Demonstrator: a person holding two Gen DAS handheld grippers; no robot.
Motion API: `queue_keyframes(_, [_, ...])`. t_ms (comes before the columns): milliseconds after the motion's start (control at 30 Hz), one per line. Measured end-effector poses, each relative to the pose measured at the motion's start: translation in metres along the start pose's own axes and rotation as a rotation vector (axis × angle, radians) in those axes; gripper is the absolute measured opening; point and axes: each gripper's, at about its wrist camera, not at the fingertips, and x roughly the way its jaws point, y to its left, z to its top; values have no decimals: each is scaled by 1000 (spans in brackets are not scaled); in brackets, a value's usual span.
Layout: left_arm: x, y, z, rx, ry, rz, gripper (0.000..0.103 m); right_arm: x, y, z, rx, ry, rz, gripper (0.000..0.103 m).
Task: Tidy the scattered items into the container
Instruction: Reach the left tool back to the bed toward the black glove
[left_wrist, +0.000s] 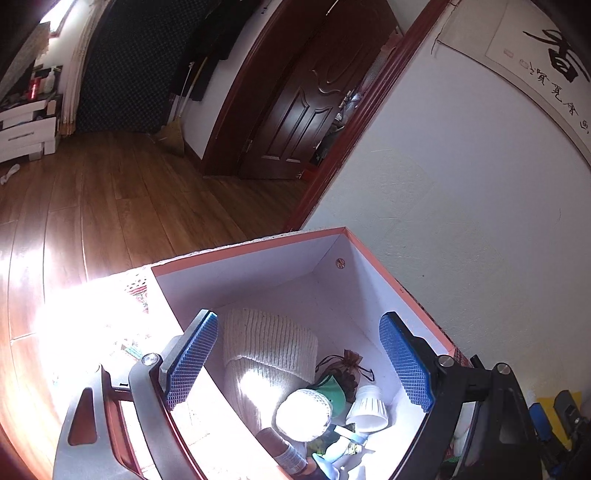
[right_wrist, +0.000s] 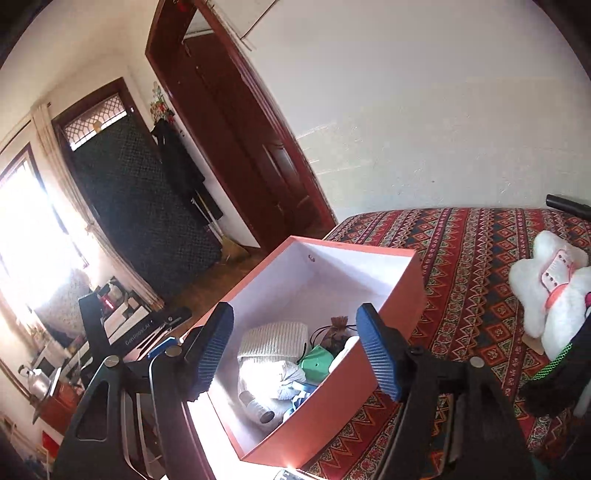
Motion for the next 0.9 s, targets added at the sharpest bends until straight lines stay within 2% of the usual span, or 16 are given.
queue_keyframes(100, [-6,-9,-2,43,-31,22,90,-12,-5,7,32,-30,-7,76])
queue_keyframes(167, [-11,-16,-2,68,-53,40,90,-23,-8,10,53,-57,-14,85])
queue_keyframes(233, [-17,-24,-4,101,-80,58,90,-34,-10,13,57,-79,-24,86])
queue_keyframes(300, [-23,-33,-8,135,-100,61,90,-48,-11,16,51,-103,-39,88])
queue_keyframes(433, [-35,-54,-20,218,-124,59,90,-81,-15,20,45,-172,-83,100])
queue_keyframes(533, [-42,-73,-33,274,-120,27,90,-110,-24,21,47,-230,-136,102])
queue_keyframes(633, [-48,-97,-50,338,-114,-9,90,-149,-42,18,76,-322,-228,102])
queue_keyframes(800, [-49,-149,-88,454,-54,-101,93,-224,-85,6,198,-491,-342,102])
queue_keyframes(900, [-47,-185,-120,537,-3,-169,96,-263,-114,-7,281,-547,-364,102])
